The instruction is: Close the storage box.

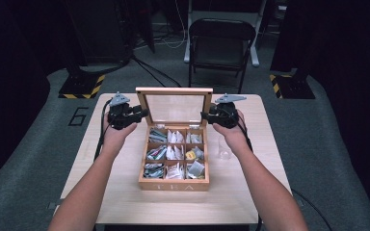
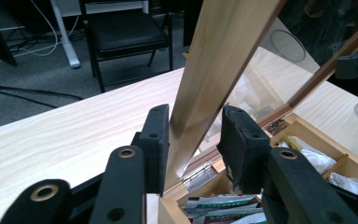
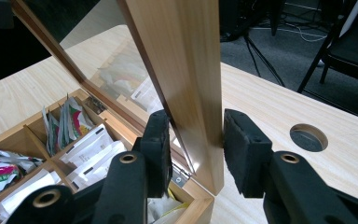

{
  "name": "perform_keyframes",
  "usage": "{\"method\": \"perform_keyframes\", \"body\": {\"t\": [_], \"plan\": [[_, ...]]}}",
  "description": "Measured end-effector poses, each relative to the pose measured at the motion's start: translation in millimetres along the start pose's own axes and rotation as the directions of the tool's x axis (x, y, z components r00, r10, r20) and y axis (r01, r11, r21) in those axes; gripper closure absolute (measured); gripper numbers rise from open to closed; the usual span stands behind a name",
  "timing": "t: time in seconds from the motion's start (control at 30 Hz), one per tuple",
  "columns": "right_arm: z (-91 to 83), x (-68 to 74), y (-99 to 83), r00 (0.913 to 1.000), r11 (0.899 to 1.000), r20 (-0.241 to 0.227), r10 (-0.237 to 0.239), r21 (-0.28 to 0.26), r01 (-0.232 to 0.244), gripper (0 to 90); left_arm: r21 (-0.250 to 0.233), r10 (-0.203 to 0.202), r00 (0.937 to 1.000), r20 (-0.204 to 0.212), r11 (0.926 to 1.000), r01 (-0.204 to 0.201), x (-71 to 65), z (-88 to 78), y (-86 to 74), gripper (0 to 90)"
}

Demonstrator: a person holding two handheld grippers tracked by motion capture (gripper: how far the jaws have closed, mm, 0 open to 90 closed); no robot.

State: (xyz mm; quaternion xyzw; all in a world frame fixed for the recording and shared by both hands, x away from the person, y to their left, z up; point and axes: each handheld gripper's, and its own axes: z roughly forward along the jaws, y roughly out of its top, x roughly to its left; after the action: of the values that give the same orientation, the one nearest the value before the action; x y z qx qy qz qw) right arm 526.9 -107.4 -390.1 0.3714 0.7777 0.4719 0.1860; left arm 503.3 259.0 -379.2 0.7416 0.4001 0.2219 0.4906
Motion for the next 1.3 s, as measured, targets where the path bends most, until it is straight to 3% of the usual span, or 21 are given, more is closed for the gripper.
{"method": "perform_keyframes", "body": {"t": [0.57,1.3], "plan": [[6.0,-5.9,7.5,0.9997,0.999,0.001,0.026,0.024,-0.026,63.9,0.002,-0.02,0.9998,0.008,0.9998,0.02,3.4,-8.4,0.5,59.9],[15.9,-14.8,15.8,0.9989,0.998,0.013,0.045,0.053,-0.046,66.0,0.029,-0.012,0.9999,0.004,0.9995,0.011,5.0,-21.5,-11.0,60.0]]}}
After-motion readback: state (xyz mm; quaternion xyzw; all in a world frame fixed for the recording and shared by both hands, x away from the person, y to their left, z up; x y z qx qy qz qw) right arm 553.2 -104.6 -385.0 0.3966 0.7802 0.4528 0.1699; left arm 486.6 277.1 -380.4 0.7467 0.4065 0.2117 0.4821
